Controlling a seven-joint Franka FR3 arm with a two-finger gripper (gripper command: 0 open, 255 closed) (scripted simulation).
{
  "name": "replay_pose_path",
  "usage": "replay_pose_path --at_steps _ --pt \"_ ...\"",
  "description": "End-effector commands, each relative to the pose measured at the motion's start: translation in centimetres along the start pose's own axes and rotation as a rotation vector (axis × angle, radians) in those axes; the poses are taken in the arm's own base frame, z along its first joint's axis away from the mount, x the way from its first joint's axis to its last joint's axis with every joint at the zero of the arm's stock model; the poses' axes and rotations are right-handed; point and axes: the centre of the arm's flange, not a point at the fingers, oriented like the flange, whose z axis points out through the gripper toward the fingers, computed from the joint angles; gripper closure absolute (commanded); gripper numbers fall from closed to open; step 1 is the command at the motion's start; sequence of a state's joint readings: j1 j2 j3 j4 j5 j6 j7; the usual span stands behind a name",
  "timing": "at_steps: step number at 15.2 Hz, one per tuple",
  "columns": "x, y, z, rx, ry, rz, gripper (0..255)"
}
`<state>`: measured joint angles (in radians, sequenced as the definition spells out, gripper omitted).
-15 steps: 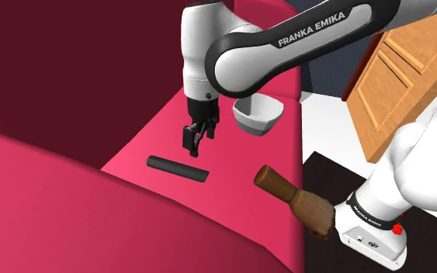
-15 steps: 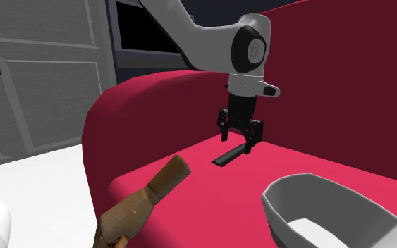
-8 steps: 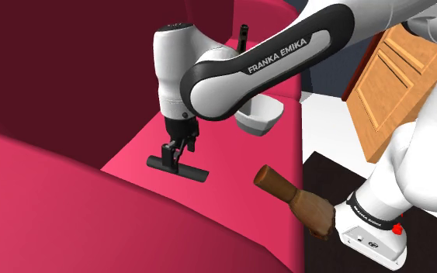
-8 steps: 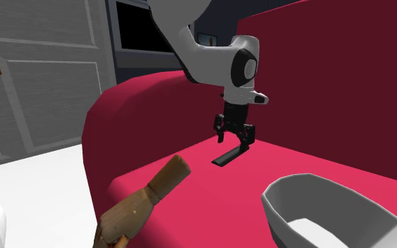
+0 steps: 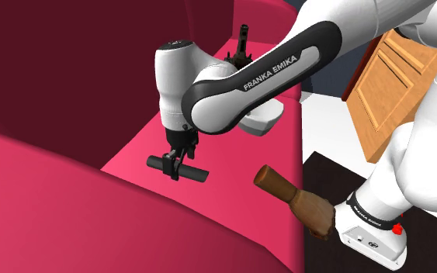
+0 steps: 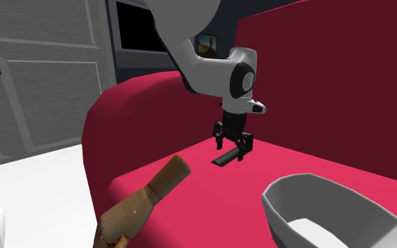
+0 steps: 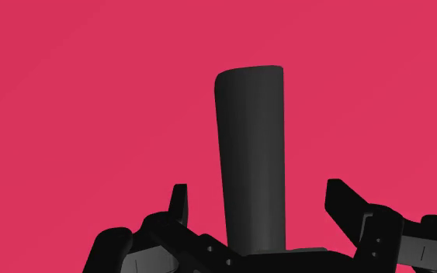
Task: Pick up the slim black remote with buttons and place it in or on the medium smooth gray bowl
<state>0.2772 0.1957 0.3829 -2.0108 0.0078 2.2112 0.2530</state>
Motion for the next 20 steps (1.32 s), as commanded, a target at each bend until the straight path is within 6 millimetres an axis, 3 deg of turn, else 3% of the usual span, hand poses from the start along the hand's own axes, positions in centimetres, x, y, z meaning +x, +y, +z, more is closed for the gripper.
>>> replay_pose_path --at_steps 1,5,6,15,20 --pt "0.0 0.0 0.1 0.0 0.0 0.0 0" --pt "0.0 0.0 0.1 0.0 0.0 0.0 0" --pt "0.0 0.0 0.1 0.0 0.0 0.0 255" --pt "0.0 0.0 0.1 0.0 0.0 0.0 255" --pt "0.0 -0.2 -2.6 0.0 0.0 0.0 255"
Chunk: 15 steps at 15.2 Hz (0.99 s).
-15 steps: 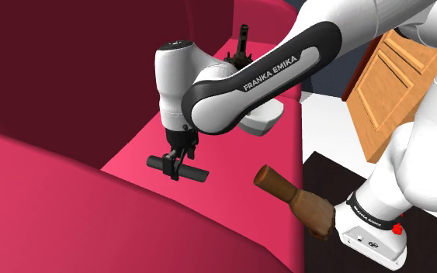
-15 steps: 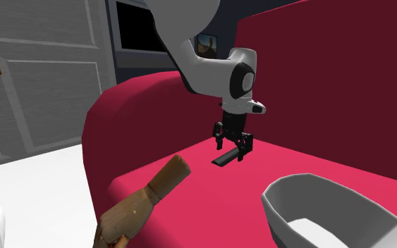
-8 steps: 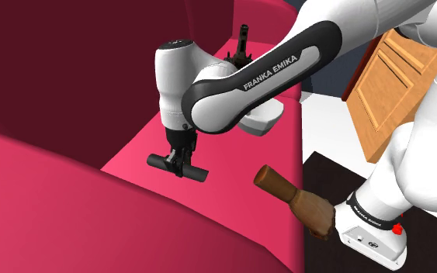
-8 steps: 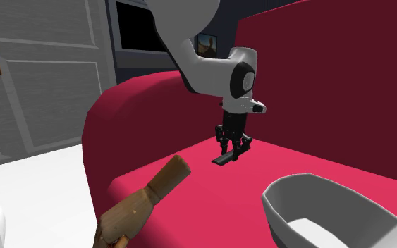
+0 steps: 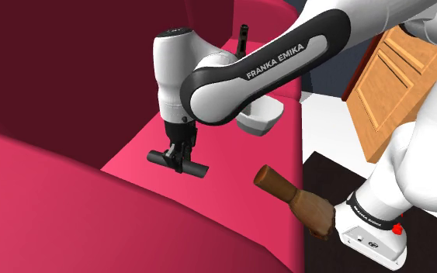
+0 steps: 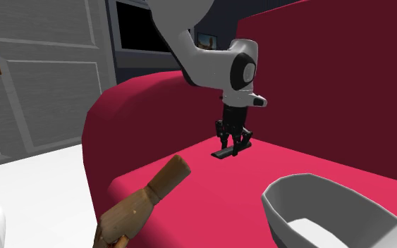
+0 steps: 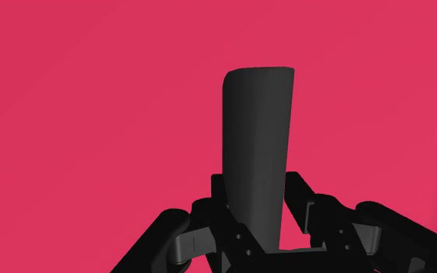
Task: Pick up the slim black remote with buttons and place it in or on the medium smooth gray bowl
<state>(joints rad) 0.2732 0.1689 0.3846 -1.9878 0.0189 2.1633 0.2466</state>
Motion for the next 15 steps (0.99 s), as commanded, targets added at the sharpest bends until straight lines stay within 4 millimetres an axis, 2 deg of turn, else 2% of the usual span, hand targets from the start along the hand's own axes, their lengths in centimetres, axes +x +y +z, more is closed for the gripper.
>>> replay_pose_path --at_steps 1,15 --pt "0.0 -0.2 -1.0 0.0 0.0 0.0 255" --pt "0.0 -0.8 -8.4 0.0 0.0 0.0 255"
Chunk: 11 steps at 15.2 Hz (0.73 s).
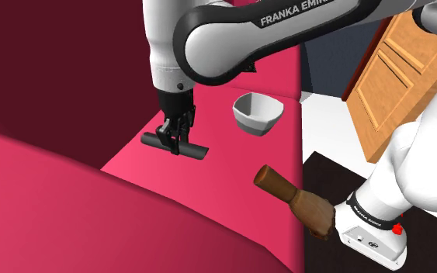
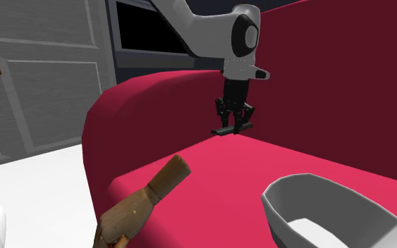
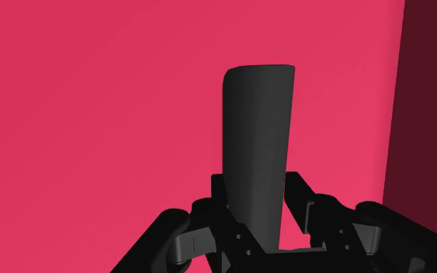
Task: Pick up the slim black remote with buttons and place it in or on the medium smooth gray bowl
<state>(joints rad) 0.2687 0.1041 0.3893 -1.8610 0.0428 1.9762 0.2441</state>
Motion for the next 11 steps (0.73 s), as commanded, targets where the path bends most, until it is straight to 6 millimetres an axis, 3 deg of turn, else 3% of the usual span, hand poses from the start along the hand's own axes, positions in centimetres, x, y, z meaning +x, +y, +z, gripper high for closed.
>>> replay_pose_path --at_steps 1,11 --pt "-0.1 0.0 -1.1 0.0 0.0 0.0 255" --pt "-0.1 -0.4 -6.4 0.0 0.0 0.0 255"
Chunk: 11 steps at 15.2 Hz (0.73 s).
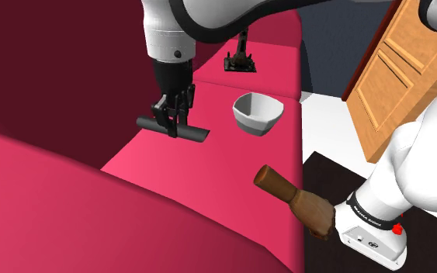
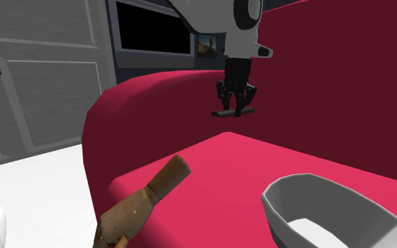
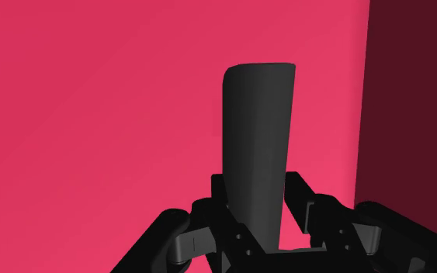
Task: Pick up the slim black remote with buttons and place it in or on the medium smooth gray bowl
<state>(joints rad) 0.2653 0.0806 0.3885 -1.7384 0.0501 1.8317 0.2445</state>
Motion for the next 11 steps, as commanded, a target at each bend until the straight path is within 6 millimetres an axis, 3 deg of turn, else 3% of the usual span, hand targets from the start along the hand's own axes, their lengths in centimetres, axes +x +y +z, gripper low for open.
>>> replay_pose_path --at_steps 1,2,11 --pt "0.0 -0.1 -1.0 0.0 0.0 0.0 255" --pt "0.0 -0.1 -1.1 0.0 0.0 0.0 255" --pt "-5.6 10.4 -1.6 0.0 0.0 0.0 255"
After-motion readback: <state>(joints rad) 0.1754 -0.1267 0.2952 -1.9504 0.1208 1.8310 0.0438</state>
